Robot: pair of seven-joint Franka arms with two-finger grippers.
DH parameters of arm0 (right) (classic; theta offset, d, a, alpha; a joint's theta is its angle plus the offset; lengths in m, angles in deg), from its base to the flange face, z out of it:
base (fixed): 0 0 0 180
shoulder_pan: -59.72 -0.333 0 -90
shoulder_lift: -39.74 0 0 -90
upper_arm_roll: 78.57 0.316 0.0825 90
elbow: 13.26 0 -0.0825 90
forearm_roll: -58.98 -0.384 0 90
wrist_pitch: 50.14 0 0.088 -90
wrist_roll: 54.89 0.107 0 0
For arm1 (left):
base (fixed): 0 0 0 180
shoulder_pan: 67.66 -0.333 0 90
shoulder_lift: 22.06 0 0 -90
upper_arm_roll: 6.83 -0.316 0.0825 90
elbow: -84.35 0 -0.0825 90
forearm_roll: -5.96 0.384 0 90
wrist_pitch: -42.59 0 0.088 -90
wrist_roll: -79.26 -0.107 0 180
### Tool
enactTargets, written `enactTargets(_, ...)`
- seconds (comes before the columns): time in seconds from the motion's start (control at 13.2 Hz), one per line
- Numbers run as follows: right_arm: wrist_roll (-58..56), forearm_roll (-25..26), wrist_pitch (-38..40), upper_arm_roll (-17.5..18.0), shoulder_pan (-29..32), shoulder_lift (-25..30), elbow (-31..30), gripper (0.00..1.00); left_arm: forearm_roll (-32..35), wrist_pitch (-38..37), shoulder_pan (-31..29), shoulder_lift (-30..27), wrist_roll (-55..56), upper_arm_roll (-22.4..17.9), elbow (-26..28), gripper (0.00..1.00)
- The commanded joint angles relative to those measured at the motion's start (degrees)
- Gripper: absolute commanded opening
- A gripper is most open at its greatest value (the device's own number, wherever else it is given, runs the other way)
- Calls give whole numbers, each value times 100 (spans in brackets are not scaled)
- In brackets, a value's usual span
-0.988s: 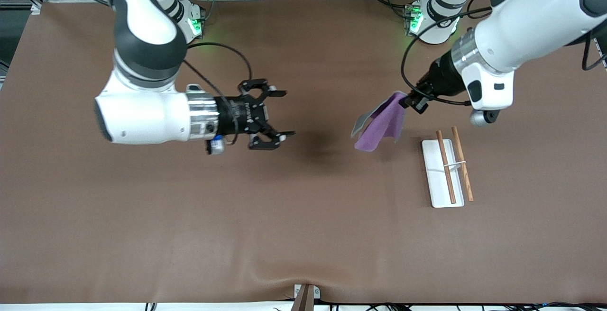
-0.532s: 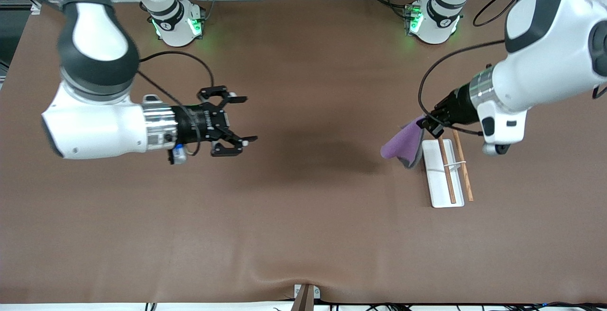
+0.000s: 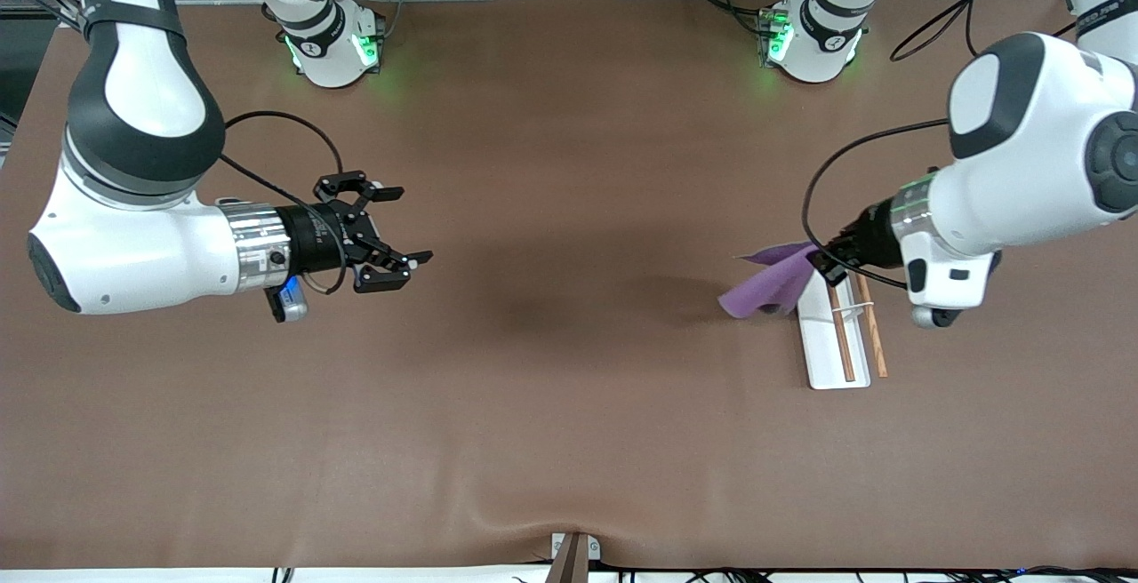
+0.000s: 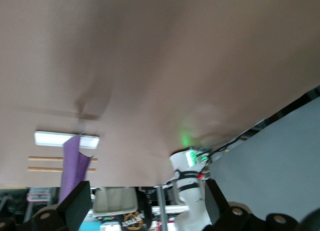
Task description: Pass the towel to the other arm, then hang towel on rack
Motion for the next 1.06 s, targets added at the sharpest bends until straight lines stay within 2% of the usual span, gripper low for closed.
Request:
enactTargets(0.0,-700,420,381,78,341,101,6,100,123,-131,10,105,-300,-135,-72,0)
enactTargets(0.15,-1541,807,724,157,717,179,15,100,166,-131,1,131,-335,-144,-72,0)
enactTargets(0.3,-2718,931,848,61,930,303,6,100,316,-139,-17,167,-537,-144,-72,0)
enactTargets(0.53,-3109,1931,866,96,844,303,189,100,351,-157,-254,193,-1247,-135,-63,0)
enactTargets(0.61,-3458,2142,866,61,817,295,374,100,351,-174,-341,211,-1398,-135,-63,0)
enactTargets(0.68,-4280,2362,840,43,843,286,463,100,360,-183,-368,246,-1477,-135,-54,0)
enactTargets(0.84,-6012,2548,743,-429,765,268,577,100,360,-349,-465,272,-1845,-135,-37,0)
enactTargets(0.99,-6501,2540,673,-852,650,242,718,100,360,-377,-622,316,-2127,-135,-11,0)
